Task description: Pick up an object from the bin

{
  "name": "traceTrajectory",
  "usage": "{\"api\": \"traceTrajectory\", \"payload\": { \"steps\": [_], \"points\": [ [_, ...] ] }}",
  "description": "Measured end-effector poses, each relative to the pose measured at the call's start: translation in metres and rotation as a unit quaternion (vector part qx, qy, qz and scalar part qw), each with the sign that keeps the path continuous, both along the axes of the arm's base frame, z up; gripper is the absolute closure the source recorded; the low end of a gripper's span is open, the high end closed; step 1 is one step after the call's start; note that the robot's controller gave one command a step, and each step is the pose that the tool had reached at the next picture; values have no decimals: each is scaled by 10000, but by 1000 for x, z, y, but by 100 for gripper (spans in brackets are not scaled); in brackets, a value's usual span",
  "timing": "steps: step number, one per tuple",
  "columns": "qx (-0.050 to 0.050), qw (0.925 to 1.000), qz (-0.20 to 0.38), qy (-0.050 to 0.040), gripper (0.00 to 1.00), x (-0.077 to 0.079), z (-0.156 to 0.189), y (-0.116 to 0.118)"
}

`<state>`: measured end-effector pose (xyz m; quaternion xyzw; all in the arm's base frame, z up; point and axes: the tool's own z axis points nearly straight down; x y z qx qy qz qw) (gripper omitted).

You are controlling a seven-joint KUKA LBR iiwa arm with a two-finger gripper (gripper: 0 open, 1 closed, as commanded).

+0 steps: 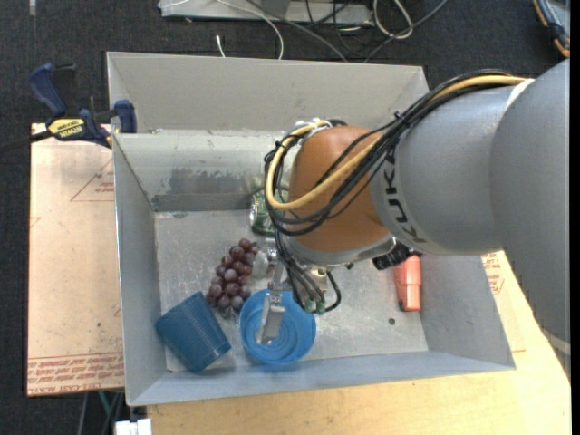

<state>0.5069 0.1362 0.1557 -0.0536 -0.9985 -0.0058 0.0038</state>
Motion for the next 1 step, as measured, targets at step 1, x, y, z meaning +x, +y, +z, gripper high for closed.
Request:
{"api": "traceTrajectory", "payload": {
  "steps": [1],
  "points": [
    [-22,9999,109,-20,0,7,6,-14]
  ]
}}
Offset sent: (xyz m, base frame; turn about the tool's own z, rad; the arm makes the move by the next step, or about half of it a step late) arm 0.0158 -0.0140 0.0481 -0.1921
